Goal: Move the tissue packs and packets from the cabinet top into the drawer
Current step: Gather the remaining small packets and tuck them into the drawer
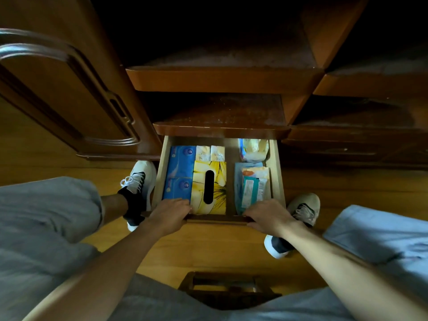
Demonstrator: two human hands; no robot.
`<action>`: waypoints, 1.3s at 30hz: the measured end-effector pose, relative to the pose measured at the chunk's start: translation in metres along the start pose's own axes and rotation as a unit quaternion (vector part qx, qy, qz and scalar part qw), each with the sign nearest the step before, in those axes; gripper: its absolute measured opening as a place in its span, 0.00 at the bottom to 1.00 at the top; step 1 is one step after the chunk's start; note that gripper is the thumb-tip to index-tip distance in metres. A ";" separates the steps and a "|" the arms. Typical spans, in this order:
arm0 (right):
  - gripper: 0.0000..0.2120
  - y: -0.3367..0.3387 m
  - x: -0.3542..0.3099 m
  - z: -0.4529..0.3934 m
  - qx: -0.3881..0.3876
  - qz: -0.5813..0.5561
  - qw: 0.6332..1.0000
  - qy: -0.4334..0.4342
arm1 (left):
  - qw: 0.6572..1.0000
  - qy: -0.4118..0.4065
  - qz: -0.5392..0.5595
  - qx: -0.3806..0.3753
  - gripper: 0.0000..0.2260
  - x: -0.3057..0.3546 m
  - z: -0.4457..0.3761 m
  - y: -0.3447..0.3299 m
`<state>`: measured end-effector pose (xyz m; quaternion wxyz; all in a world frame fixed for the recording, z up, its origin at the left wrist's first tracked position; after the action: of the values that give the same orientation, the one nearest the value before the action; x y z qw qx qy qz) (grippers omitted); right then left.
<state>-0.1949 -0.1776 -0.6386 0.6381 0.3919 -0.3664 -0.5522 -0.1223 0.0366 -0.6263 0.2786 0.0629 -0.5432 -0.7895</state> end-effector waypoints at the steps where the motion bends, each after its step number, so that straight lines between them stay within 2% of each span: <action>1: 0.18 0.004 0.003 -0.002 0.006 -0.013 1.000 -0.013 | 1.000 0.009 0.000 0.009 0.14 -0.003 -0.001 0.002; 7: 0.19 0.027 0.031 -0.016 0.066 -0.055 0.991 -0.100 | 0.996 0.048 0.000 0.079 0.15 -0.020 -0.015 0.024; 10: 0.20 0.030 0.032 -0.027 0.069 -0.058 0.990 -0.110 | 0.992 0.068 -0.019 0.102 0.14 -0.031 -0.019 0.030; 12: 0.24 0.038 0.033 -0.035 0.096 -0.037 0.989 -0.103 | 0.989 0.072 -0.026 0.126 0.16 -0.041 -0.021 0.038; 15: 0.40 0.056 0.047 -0.046 0.151 -0.029 0.979 -0.136 | 0.984 0.072 -0.066 0.149 0.28 -0.056 -0.032 0.047; 19: 0.56 0.078 0.071 -0.061 0.213 -0.068 0.950 -0.218 | 0.970 0.070 -0.122 0.199 0.42 -0.067 -0.057 0.068; 22: 0.65 0.093 0.084 -0.083 0.203 -0.041 0.948 -0.242 | 0.957 0.095 -0.146 0.231 0.57 -0.086 -0.066 0.091; 24: 0.67 0.099 0.089 -0.100 0.190 0.001 0.953 -0.235 | 0.953 0.107 -0.156 0.237 0.61 -0.099 -0.074 0.101; 29: 0.59 0.107 0.107 -0.130 0.203 0.029 0.941 -0.268 | 0.944 0.138 -0.190 0.233 0.50 -0.119 -0.101 0.110; 34: 0.44 0.116 0.115 -0.153 0.257 -0.008 0.932 -0.257 | 0.925 0.117 -0.224 0.285 0.30 -0.125 -0.117 0.130; 36: 0.42 0.114 0.119 -0.158 0.283 -0.022 0.927 -0.246 | 0.913 0.103 -0.242 0.313 0.28 -0.128 -0.121 0.135; 39: 0.42 0.107 0.120 -0.159 0.316 -0.008 0.922 -0.224 | 0.894 0.067 -0.267 0.353 0.30 -0.132 -0.122 0.130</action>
<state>0.0077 -0.2728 -0.6049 0.3784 0.4417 -0.6522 -0.4861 0.0854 -0.0294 -0.5861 0.0529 0.3522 -0.7291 -0.5845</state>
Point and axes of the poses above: each hand's wrist, its own z-axis away from the middle knuckle, its own y-axis out of the back of the hand, x = y × z, the point moved 9 cm from there along -z, towards the middle knuckle, and after that the axes turned 14 degrees about -y, right-handed, at the moved point
